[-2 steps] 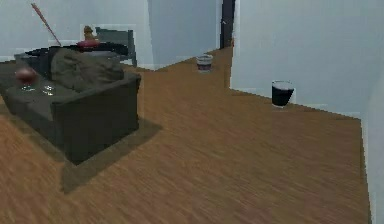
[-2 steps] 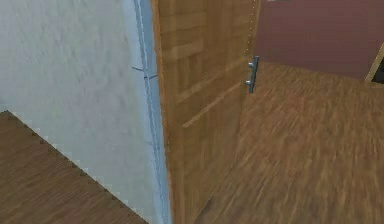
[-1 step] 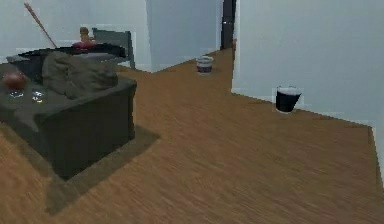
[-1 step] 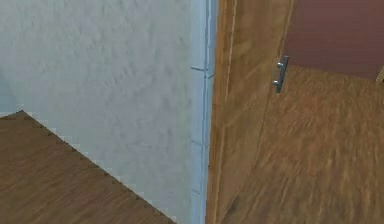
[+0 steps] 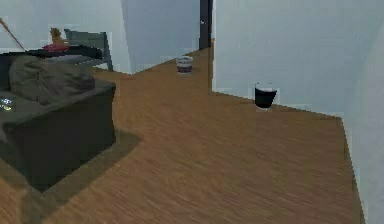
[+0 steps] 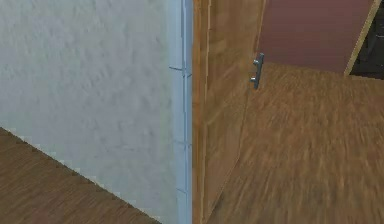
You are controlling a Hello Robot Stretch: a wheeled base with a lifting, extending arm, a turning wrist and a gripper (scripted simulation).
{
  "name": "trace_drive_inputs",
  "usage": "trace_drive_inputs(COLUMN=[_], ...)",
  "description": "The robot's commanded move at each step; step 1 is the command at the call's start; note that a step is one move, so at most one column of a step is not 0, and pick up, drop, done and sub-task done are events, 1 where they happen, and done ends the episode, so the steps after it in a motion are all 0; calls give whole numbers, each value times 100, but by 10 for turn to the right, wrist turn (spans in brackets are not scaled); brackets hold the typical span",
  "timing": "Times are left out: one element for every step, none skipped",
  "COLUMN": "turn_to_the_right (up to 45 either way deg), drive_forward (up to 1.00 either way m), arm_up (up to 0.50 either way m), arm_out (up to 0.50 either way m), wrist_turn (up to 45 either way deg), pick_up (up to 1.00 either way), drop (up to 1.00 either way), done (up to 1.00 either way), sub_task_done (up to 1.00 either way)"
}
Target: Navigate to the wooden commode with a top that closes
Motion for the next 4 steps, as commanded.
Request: trace_drive_inputs(turn_to_the_right=[0,30,0,0], drive_forward=[100,0,100,100], arm_up=[0,0,0,0], arm_out=[0,0,0,0], wrist_turn=[0,0,0,0], pick_up=[0,0,0,0], drop=[0,0,0,0], done=[0,0,0,0], sub_task_done=[0,0,0,0])
